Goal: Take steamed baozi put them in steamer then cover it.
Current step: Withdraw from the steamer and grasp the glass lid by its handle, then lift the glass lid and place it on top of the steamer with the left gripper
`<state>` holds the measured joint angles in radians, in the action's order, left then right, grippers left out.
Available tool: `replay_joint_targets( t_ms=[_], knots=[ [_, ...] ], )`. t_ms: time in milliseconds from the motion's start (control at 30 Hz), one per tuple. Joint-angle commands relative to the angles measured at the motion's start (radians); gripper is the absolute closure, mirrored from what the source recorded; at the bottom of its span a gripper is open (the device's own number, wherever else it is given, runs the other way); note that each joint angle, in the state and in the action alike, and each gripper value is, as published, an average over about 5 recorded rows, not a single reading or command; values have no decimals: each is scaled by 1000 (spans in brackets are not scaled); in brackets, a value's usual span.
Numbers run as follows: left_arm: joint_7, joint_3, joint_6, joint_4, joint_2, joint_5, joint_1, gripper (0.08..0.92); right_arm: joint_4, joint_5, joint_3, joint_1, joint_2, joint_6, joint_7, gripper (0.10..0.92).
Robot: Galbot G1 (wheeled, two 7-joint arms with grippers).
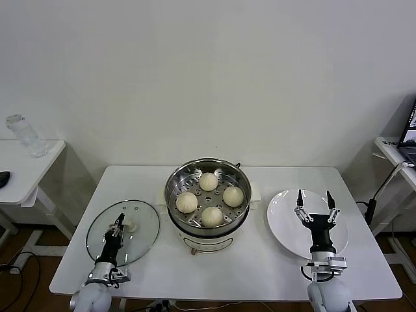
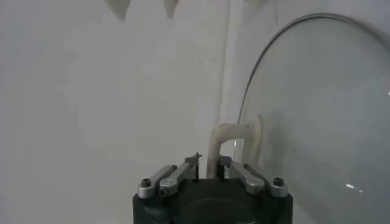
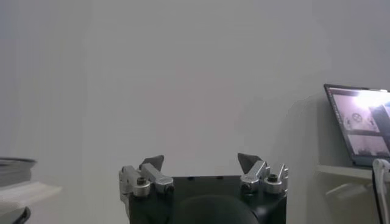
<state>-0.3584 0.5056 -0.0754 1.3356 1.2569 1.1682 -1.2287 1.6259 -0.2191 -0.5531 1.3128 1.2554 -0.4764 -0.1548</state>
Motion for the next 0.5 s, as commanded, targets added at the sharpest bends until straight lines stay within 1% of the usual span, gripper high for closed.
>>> replay_joint_targets(
  t_ms=[33, 167, 367, 500],
  knots=[
    [1, 16, -9, 48, -13, -43, -16, 804, 1, 6, 2, 2, 2, -2, 1, 203],
    [11, 71, -2, 158, -35, -84, -55, 804, 1, 10, 3, 5, 4, -3, 1, 203],
    [43, 177, 44, 393, -83, -144, -93, 804, 4, 15, 1, 5, 7, -2, -1, 203],
    [67, 187, 89, 541, -114, -180, -107, 804, 4, 20, -4, 3, 7, 3, -6, 203]
  ],
)
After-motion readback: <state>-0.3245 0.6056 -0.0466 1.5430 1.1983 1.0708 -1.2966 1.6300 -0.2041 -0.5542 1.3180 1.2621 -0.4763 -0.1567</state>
